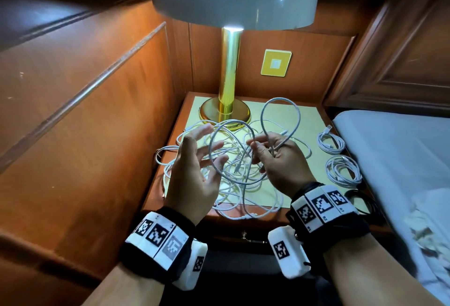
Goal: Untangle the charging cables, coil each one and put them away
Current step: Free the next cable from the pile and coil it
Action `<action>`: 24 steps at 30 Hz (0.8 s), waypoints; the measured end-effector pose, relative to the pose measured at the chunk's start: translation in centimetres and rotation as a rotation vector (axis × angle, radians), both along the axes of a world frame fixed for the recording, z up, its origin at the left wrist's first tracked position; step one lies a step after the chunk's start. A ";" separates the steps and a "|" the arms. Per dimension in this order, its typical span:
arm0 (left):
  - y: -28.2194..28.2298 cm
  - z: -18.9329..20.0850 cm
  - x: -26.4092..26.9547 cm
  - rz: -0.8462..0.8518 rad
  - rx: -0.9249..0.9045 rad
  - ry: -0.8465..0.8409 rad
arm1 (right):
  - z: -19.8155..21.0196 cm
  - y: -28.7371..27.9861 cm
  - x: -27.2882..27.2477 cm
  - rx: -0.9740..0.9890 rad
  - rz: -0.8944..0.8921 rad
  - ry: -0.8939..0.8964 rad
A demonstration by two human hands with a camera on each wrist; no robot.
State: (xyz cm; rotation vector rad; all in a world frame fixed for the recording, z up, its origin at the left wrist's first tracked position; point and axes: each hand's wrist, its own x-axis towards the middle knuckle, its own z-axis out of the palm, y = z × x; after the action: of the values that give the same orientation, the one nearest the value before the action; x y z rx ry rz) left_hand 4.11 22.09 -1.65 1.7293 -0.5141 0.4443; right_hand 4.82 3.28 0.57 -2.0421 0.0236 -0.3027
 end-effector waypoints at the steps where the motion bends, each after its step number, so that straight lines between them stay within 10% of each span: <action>1: -0.1 -0.1 0.1 0.016 0.007 0.033 | 0.2 0.0 0.0 0.027 0.005 -0.015; 15: -1.8 -1.7 -0.5 -0.150 0.198 0.381 | 1.4 0.5 -0.8 0.126 0.081 -0.114; 24: -1.2 -2.0 -0.2 -0.114 0.296 0.310 | 1.3 -0.5 -0.4 0.160 -0.053 -0.185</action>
State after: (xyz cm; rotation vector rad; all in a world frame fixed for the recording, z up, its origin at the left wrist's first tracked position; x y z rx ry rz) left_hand 3.95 20.91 -3.60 1.9958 -0.4661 0.0143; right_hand 4.37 2.76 1.83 -1.8505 -0.0121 -0.5058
